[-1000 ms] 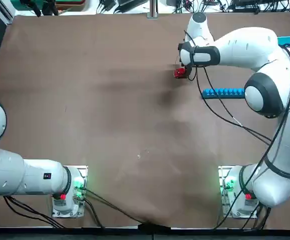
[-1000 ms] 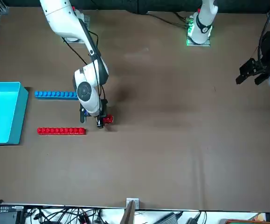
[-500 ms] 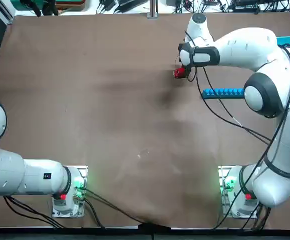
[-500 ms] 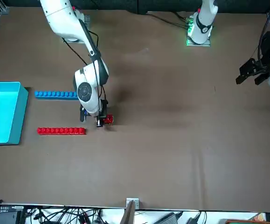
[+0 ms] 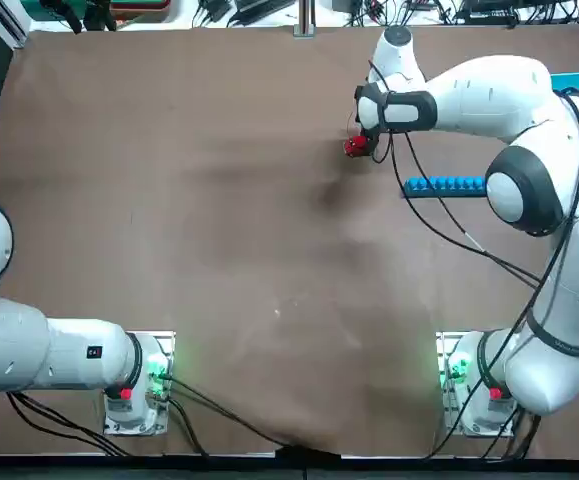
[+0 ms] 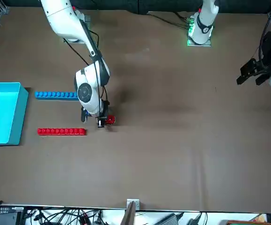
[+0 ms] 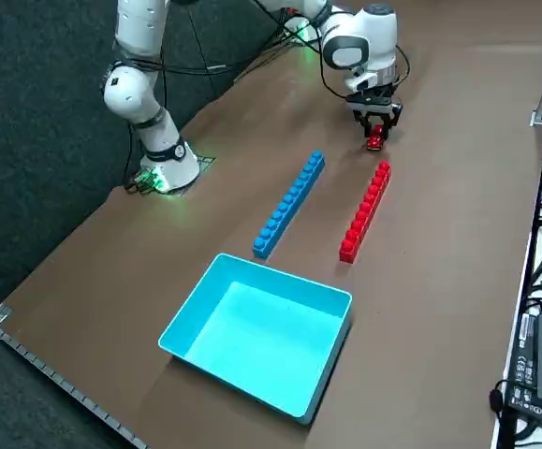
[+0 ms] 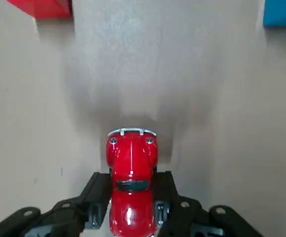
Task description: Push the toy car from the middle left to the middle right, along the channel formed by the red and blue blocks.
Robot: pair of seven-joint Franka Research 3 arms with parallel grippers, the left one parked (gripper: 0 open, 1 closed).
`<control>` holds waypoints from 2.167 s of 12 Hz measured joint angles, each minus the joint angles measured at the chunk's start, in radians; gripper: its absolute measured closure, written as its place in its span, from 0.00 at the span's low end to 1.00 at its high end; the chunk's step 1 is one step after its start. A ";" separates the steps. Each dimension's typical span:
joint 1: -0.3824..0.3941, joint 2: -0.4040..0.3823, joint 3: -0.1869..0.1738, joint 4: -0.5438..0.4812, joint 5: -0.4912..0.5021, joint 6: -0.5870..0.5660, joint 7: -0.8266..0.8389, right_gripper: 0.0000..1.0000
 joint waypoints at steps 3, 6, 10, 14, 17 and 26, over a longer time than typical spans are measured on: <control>0.008 0.008 0.000 0.013 0.006 -0.002 0.030 0.51; 0.018 0.016 0.000 0.025 0.007 -0.002 0.063 0.51; 0.029 0.026 0.000 0.040 0.012 -0.002 0.091 0.51; 0.045 0.042 0.000 0.065 0.016 -0.003 0.108 0.50; 0.063 0.060 0.000 0.092 0.016 -0.003 0.131 0.50; 0.087 0.084 -0.001 0.125 0.016 0.000 0.158 0.48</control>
